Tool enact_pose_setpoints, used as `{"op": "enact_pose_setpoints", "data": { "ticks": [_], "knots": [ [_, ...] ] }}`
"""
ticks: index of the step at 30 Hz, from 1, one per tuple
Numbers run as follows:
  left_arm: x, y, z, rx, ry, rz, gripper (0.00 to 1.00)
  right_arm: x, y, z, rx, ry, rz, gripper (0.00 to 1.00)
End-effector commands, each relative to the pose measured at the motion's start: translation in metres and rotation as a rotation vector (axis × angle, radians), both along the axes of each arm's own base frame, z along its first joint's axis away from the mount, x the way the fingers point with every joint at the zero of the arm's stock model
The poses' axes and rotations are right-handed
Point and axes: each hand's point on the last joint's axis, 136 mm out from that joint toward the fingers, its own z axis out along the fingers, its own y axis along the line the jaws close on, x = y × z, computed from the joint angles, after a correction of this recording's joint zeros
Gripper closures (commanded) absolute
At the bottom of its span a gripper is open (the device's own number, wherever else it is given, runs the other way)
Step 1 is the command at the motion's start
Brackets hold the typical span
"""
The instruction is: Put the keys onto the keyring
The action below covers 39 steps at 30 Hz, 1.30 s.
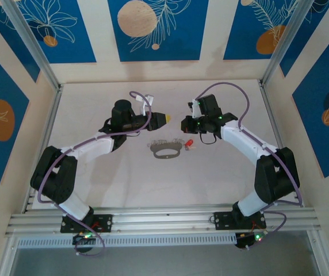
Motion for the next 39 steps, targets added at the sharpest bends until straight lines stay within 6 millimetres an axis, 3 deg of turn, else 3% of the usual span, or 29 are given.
{"op": "enact_pose_setpoints", "data": {
  "ticks": [1,4,8,13,19,23,29,39],
  "knots": [
    [-0.003,0.002,0.005,-0.011,-0.018,-0.008,0.60,-0.007,-0.009,-0.024,-0.010,0.097,-0.059,0.93],
    [-0.003,0.001,0.002,-0.005,-0.006,-0.008,0.60,-0.012,-0.013,-0.042,-0.026,0.144,-0.092,0.77],
    [-0.002,-0.001,-0.018,0.054,0.040,-0.022,0.60,-0.016,-0.027,-0.063,-0.049,0.186,-0.151,0.59],
    [-0.011,-0.012,-0.057,0.202,0.105,-0.097,0.60,-0.019,-0.050,-0.069,-0.027,0.215,-0.243,0.43],
    [-0.035,-0.039,-0.098,0.400,0.145,-0.223,0.59,-0.028,-0.076,-0.071,-0.020,0.241,-0.328,0.22],
    [-0.043,-0.050,-0.127,0.545,0.158,-0.260,0.58,-0.034,-0.089,-0.073,-0.015,0.251,-0.363,0.20],
    [-0.047,-0.066,-0.154,0.641,0.179,-0.293,0.58,-0.044,-0.102,-0.075,0.005,0.256,-0.395,0.20],
    [-0.026,-0.076,-0.179,0.719,0.166,-0.234,0.58,-0.049,-0.105,-0.078,0.029,0.258,-0.392,0.20]
  ]
}}
